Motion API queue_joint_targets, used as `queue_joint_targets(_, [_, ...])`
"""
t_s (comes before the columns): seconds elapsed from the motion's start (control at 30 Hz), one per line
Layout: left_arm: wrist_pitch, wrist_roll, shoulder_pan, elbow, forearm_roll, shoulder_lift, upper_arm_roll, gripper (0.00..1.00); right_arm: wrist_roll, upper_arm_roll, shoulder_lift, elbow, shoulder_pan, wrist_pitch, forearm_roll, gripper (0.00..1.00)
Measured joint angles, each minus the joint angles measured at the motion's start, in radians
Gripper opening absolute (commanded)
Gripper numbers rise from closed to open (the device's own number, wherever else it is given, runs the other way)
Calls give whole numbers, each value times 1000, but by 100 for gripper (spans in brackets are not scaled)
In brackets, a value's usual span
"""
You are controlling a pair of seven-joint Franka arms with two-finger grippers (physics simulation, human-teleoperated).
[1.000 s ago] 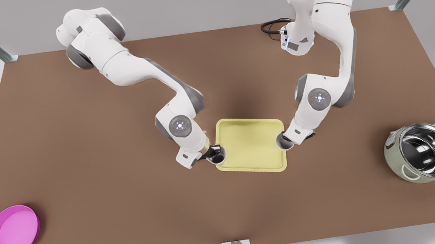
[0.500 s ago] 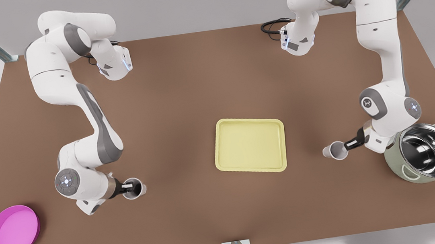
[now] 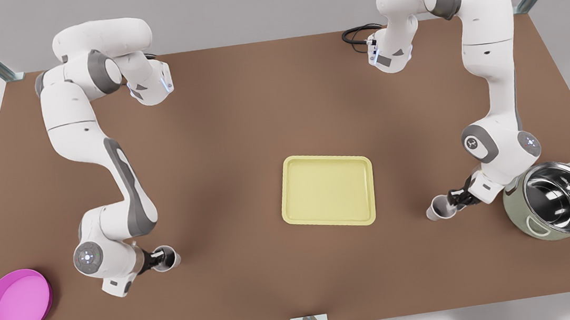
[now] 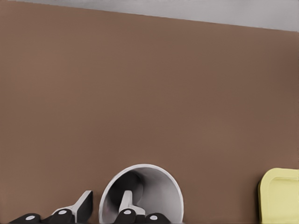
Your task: Use the left arm to pick up the white IKEA cup from the tray and place it on the middle-left position; use the right arm to pick up the white IKEA cup from the tray and place it on the middle-right position
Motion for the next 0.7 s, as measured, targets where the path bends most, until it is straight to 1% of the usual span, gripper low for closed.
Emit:
queue_joint_targets(0.13, [-4,100,5,40,-6,-30,23,100,-63,-11,25,-1,1,28,-1,20])
queue_joint_targets(0.17, [-24,111,5,65,4,-45,31,100,-77,-12,28,-1,1,35,-1,22])
queue_joint_targets(0.2, [-77,110,5,137,16,-55,47,100,-89,-12,30,-1,1,42,-2,28])
queue_joint_targets(0.23, [-162,91,6,241,32,-60,57,100,-100,-12,31,-1,1,48,-4,54])
queue_joint_targets(0.27, [-267,57,5,329,47,-69,52,100,-107,-13,31,0,1,53,-10,67])
queue_joint_targets(0.3, [-362,25,-20,358,106,-129,40,100,-112,-13,30,0,1,59,-18,72])
queue_joint_targets(0.33, [-423,0,-49,299,174,-235,32,100,-116,-13,29,0,1,63,-23,75])
queue_joint_targets(0.37, [-449,-24,-65,186,228,-338,28,100,-122,-13,28,0,1,65,-24,76])
queue_joint_targets(0.4, [-470,-49,-69,138,269,-374,24,100,-129,-12,19,0,1,62,-22,78])
queue_joint_targets(0.47, [-506,-97,-75,111,323,-402,16,100,-141,-8,-41,-1,2,26,-15,89])
queue_joint_targets(0.53, [-534,-139,-79,136,355,-394,13,100,-150,9,-169,1,4,-60,-9,94])
queue_joint_targets(0.63, [-563,-192,-107,166,389,-381,13,100,-145,31,-336,2,5,-205,-2,94])
queue_joint_targets(0.7, [-579,-223,-113,171,401,-381,13,100,-122,29,-368,1,-1,-281,16,94])
